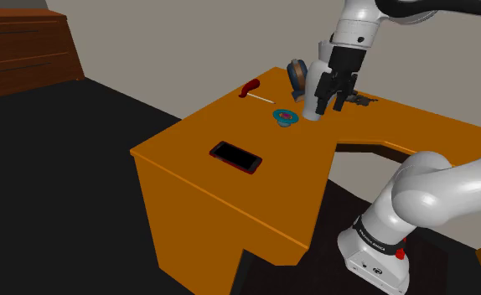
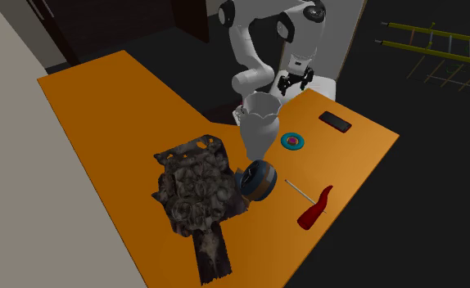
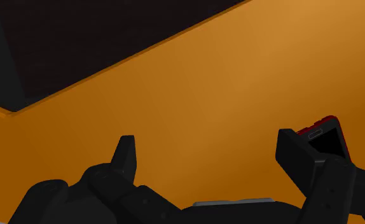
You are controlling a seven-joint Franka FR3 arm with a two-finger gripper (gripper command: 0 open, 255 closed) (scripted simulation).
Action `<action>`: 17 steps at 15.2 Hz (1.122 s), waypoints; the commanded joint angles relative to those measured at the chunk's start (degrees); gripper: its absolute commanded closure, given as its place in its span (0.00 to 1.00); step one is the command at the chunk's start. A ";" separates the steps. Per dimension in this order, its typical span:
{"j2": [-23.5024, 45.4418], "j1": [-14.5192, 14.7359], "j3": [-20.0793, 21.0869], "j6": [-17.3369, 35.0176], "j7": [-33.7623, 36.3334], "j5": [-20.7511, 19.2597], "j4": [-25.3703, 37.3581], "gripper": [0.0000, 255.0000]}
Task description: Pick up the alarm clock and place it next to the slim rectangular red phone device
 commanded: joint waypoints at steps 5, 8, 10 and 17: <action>-4.42 -1.81 2.64 13.93 -0.09 -6.05 -9.41 0.00; -6.46 -3.72 4.36 25.15 0.61 -10.80 -15.90 0.00; -7.04 -5.49 5.48 33.10 1.50 -14.22 -19.82 0.00; -2.80 -18.43 11.44 64.64 9.55 -30.07 -29.37 0.00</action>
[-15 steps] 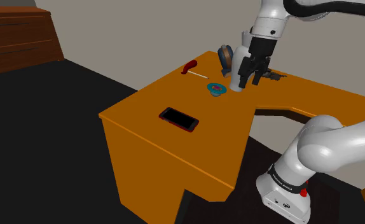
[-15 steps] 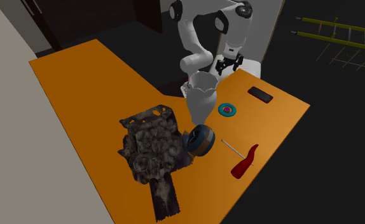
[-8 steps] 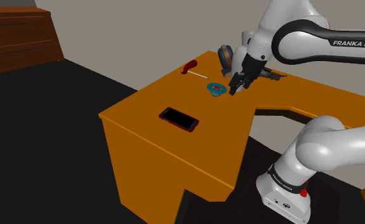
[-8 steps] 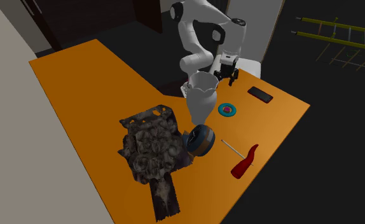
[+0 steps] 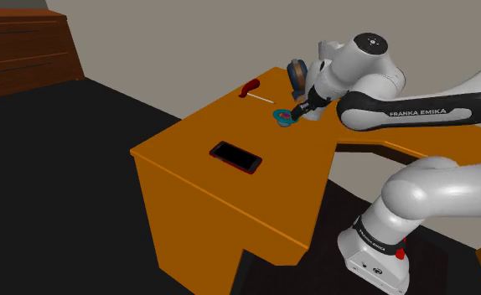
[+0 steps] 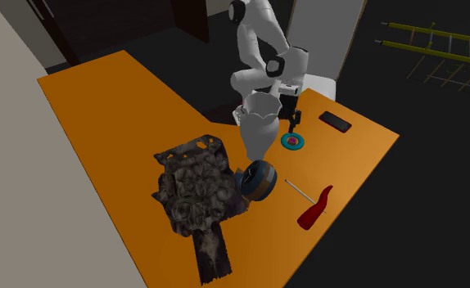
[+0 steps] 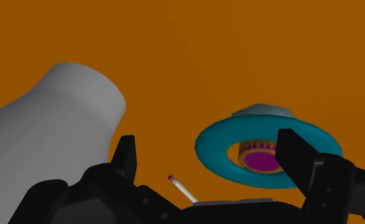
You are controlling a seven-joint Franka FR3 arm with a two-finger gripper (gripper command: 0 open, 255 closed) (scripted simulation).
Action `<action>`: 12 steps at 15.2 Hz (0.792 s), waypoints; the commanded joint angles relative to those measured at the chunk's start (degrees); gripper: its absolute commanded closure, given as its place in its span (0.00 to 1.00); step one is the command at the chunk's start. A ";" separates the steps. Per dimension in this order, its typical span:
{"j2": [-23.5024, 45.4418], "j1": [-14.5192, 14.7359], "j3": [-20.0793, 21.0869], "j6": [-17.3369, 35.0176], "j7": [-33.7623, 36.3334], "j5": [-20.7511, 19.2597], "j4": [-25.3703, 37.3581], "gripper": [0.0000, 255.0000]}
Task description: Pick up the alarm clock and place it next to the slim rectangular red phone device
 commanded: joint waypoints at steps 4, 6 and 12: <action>6.20 -22.15 12.76 26.09 13.18 -16.49 -1.39 0.00; 6.02 -39.11 24.82 37.98 21.32 -22.85 -0.18 0.00; -13.10 -81.72 58.27 70.03 29.47 -8.48 4.17 0.00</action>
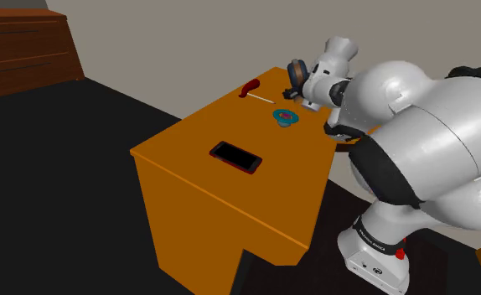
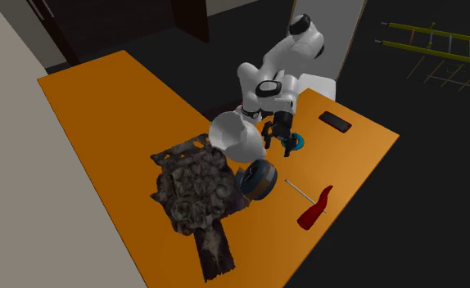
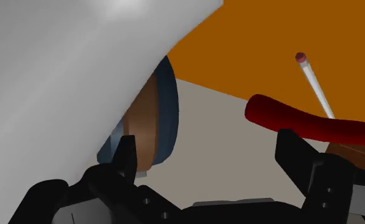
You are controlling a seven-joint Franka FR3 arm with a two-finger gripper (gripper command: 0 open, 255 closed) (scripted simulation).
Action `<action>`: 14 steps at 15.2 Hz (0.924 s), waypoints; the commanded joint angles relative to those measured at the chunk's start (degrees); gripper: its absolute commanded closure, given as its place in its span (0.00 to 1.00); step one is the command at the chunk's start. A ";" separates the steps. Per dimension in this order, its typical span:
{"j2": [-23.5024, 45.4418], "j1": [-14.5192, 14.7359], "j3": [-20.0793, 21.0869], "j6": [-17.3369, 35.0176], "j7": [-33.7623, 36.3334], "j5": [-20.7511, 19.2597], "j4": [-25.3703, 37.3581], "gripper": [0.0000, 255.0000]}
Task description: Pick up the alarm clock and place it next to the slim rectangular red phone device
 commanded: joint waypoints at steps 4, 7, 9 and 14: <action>-15.62 -19.93 14.50 15.19 2.70 20.18 5.66 0.00; -23.32 -27.04 17.72 18.61 4.28 30.68 9.79 0.00; -23.10 -28.88 18.05 18.58 4.34 30.72 11.65 0.00; -22.56 -33.33 18.89 18.27 4.43 30.84 16.39 0.00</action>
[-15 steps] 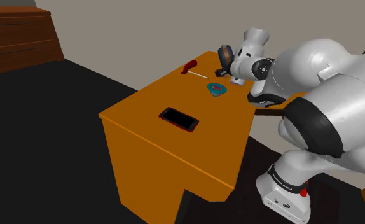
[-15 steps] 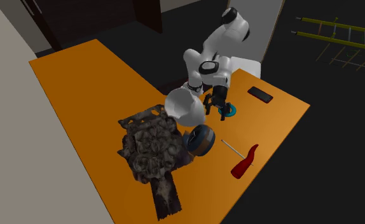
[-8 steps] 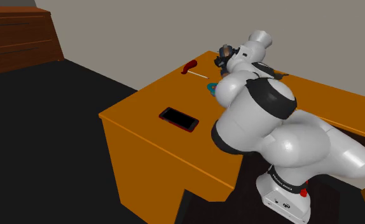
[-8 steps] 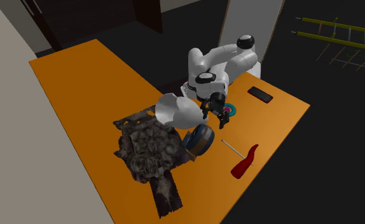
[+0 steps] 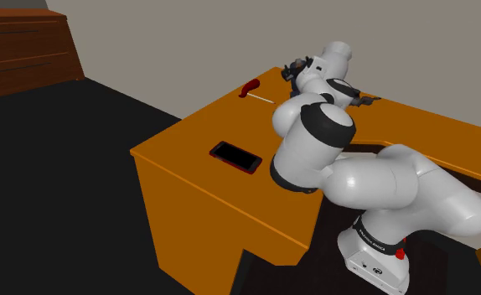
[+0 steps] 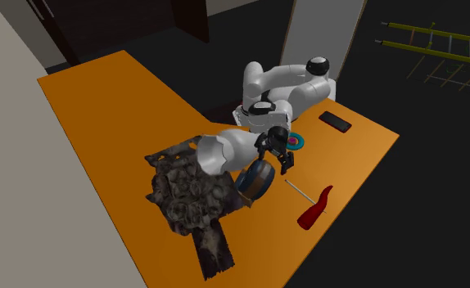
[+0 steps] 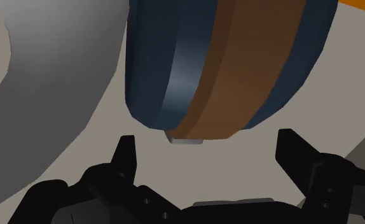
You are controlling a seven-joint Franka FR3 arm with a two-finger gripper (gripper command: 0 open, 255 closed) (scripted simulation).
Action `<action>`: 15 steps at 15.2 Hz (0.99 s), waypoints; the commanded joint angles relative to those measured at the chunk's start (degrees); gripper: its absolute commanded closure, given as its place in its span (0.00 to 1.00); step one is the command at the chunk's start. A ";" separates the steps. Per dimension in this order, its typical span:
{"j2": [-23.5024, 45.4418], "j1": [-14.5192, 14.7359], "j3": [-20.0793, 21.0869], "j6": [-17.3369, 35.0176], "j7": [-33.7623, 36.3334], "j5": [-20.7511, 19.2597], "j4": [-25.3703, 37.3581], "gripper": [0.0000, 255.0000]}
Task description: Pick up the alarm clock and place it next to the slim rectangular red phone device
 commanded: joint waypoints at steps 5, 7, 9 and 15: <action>0.19 -1.49 0.34 -0.32 0.04 -0.01 1.70 0.00; 0.19 -1.49 0.34 -0.32 0.03 -0.01 1.70 0.00; 0.19 -1.49 0.34 -0.32 0.03 0.00 1.70 0.00; 0.26 -1.24 0.20 -0.49 0.00 -0.12 1.63 1.00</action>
